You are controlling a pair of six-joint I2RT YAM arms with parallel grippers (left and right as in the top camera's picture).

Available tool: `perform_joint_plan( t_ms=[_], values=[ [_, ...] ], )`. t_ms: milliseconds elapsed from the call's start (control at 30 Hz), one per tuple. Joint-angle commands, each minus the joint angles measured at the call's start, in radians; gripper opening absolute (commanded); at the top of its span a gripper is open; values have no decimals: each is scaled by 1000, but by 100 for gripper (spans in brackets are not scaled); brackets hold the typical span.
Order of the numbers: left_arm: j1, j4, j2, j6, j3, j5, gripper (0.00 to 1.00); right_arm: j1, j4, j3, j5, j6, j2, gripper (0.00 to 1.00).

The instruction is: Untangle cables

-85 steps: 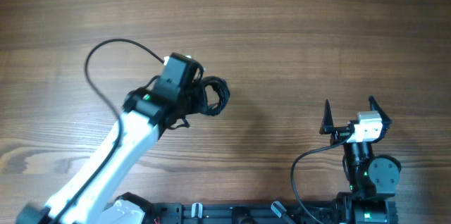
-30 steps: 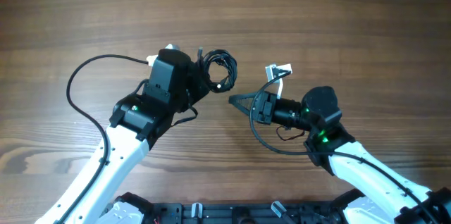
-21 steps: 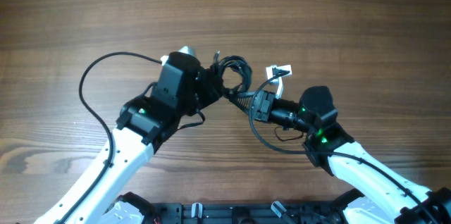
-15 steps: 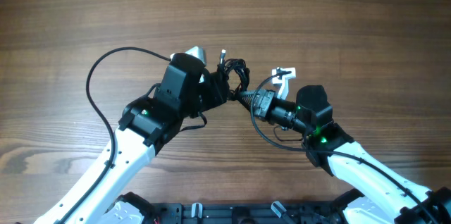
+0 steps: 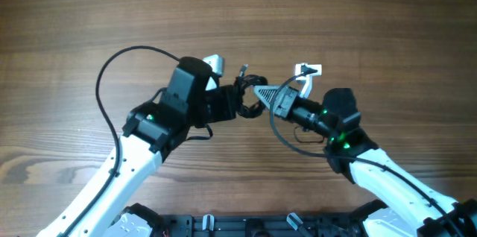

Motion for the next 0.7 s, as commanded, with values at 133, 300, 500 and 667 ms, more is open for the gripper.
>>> perform_joint_plan(
  t_ms=[133, 300, 500, 667],
  values=[
    [60, 45, -24, 310, 5, 103, 4, -61, -6, 6, -340, -7, -8, 37],
    [-3, 46, -23, 420, 5, 59, 4, -40, -20, 6, -293, 320, -7, 34],
    [-82, 55, -23, 416, 5, -124, 4, -39, -54, 6, -240, 482, -7, 35],
    [-93, 73, -23, 416, 5, -140, 4, -39, -201, 6, -219, 529, -7, 33]
  ],
)
